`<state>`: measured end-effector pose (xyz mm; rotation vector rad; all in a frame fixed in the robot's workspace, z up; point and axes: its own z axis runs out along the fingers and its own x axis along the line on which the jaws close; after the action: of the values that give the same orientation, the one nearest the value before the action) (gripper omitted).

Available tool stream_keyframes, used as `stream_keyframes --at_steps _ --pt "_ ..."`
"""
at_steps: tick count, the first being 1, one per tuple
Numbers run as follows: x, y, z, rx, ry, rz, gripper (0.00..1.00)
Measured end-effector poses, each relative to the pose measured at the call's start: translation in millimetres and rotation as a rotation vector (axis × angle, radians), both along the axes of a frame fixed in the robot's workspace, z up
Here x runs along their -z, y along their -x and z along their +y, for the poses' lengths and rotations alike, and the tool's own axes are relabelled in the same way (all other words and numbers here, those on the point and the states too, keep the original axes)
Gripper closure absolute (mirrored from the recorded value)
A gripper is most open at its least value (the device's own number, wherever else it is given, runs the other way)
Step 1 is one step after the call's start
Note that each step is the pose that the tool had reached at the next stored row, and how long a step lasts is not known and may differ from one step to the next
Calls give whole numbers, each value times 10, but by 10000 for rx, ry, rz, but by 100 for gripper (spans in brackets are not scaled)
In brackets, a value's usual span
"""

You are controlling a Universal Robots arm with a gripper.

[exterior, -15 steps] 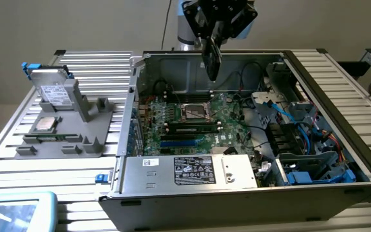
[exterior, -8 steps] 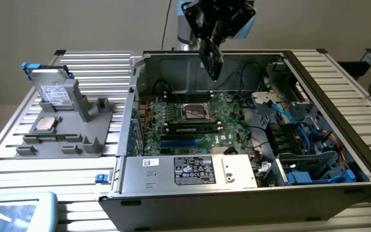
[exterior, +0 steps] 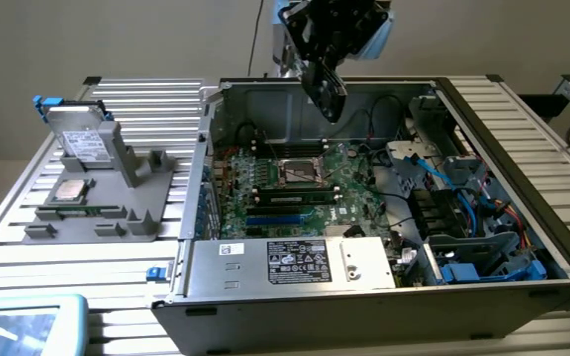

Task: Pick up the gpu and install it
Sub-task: 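Insert the gpu into the slot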

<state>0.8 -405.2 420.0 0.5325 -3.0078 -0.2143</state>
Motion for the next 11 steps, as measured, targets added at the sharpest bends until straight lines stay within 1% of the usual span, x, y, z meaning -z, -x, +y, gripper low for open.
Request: stream_keyframes --at_steps 2,4,9,11 --pt "0 0 0 -353 -9 -17 73" --pt "-1 0 0 -720 -12 -46 73" --pt "0 0 0 -1631 -15 -143 73" --pt "0 0 0 -1996 -15 -193 73"
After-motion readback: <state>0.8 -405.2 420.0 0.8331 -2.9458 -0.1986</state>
